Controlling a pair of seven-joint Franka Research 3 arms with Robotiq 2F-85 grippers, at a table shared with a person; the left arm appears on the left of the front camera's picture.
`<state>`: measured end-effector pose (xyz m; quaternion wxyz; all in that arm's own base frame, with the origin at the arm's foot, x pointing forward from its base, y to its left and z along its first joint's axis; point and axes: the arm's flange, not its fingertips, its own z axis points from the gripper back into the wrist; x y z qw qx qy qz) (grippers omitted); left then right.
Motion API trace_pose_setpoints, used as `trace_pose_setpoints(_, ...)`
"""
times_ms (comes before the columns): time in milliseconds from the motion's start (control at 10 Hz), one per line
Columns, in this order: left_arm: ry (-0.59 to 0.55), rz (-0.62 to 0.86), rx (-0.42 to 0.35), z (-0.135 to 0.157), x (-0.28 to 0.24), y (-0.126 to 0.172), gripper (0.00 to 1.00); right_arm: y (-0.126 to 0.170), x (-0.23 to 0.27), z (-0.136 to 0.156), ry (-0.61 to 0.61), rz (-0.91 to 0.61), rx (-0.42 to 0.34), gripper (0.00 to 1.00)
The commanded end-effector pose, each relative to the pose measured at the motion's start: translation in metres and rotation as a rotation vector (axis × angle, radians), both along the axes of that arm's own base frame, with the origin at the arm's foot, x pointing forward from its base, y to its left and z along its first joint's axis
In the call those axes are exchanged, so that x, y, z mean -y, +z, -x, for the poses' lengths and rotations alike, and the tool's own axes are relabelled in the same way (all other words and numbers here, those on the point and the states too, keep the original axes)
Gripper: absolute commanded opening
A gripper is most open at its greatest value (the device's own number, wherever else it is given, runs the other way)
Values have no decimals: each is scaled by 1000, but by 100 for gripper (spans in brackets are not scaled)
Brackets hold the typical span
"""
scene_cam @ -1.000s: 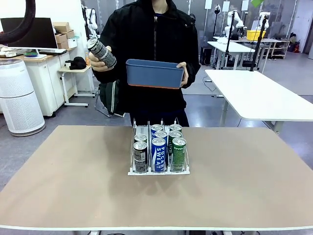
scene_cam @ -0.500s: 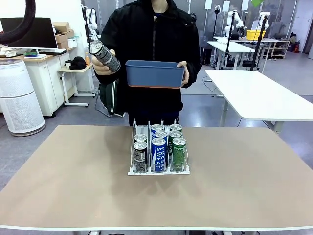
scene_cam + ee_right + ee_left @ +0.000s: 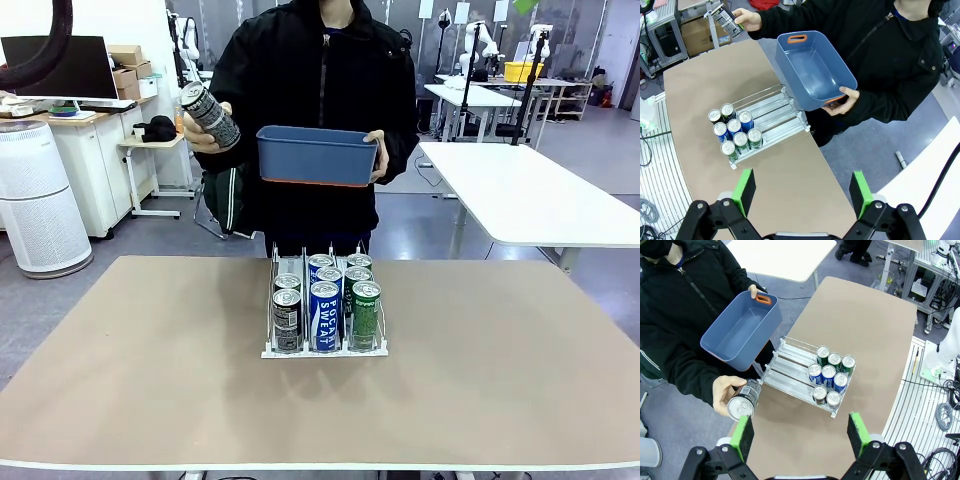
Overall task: Fill the beverage cans into the dispenser.
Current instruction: Pick up the Pepsi coke handed by the human.
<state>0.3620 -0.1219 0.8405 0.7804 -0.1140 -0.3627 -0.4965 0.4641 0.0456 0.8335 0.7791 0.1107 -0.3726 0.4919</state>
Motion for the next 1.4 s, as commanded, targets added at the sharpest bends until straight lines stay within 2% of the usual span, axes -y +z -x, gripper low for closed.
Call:
trace_pose_setpoints(0,0,9,-5,1,0,0,100,0,0,0,-3,13,3,100)
trace_pose_setpoints(600,0,0,0,0,0,0,100,0,0,0,-3,13,3,100)
trace_pose_setpoints(900,79,28,-53,-10,-6,-5,100,0,0,0,-3,13,3,100)
trace_pose_setpoints(1100,108,2,-14,-20,-12,-8,100,0,0,0,-3,13,3,100)
trace_pose_setpoints(1200,211,6,56,-24,-17,-15,100,0,0,0,-3,13,3,100)
trace_pose_setpoints(1300,131,-15,4,-27,-17,-20,100,0,0,0,-3,13,3,100)
